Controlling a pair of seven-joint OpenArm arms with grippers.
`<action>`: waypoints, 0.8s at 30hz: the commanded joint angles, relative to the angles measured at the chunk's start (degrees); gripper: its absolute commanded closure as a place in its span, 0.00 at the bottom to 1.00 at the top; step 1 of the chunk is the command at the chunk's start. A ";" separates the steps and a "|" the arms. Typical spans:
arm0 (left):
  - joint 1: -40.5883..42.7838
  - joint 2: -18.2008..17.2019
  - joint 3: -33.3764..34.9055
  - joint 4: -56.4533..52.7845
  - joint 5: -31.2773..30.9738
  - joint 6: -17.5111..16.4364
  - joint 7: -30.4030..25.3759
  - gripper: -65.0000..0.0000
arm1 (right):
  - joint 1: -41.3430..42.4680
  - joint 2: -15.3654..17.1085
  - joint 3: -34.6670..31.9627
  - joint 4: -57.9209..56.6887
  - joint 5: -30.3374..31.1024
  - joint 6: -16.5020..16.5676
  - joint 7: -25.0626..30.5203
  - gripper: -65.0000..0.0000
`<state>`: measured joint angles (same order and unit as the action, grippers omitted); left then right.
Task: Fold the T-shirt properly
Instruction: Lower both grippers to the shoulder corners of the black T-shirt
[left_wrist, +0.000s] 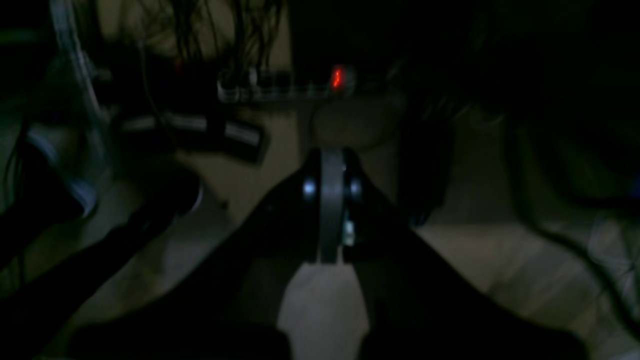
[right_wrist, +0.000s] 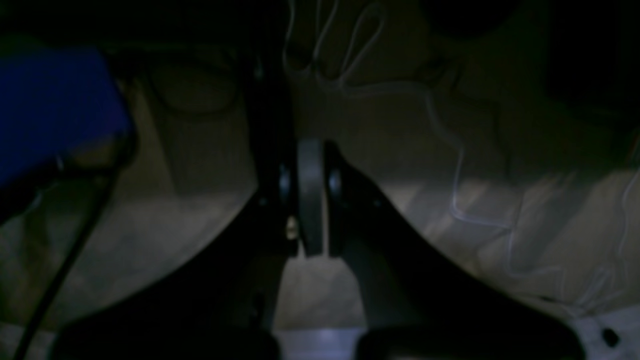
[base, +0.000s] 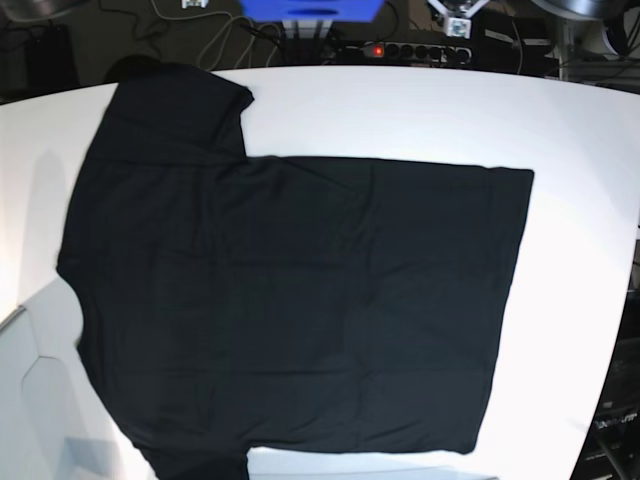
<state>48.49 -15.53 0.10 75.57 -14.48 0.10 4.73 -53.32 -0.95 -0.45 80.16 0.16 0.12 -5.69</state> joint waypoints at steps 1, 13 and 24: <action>2.28 -1.75 -0.05 3.33 -1.39 -0.23 -1.00 1.00 | -2.81 0.12 0.23 3.75 -0.03 0.19 0.90 1.00; 13.18 -6.84 -3.66 27.86 -6.66 -0.23 -0.91 1.00 | -14.68 4.86 1.90 30.74 -0.12 0.19 0.90 1.00; 10.63 -5.70 -15.00 37.88 -7.63 -0.41 6.48 0.96 | -11.52 4.69 5.85 36.72 -0.12 0.19 0.90 0.98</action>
<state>59.07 -21.37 -14.85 112.20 -21.78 -0.14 13.13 -63.53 3.62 5.13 115.90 0.03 0.25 -5.96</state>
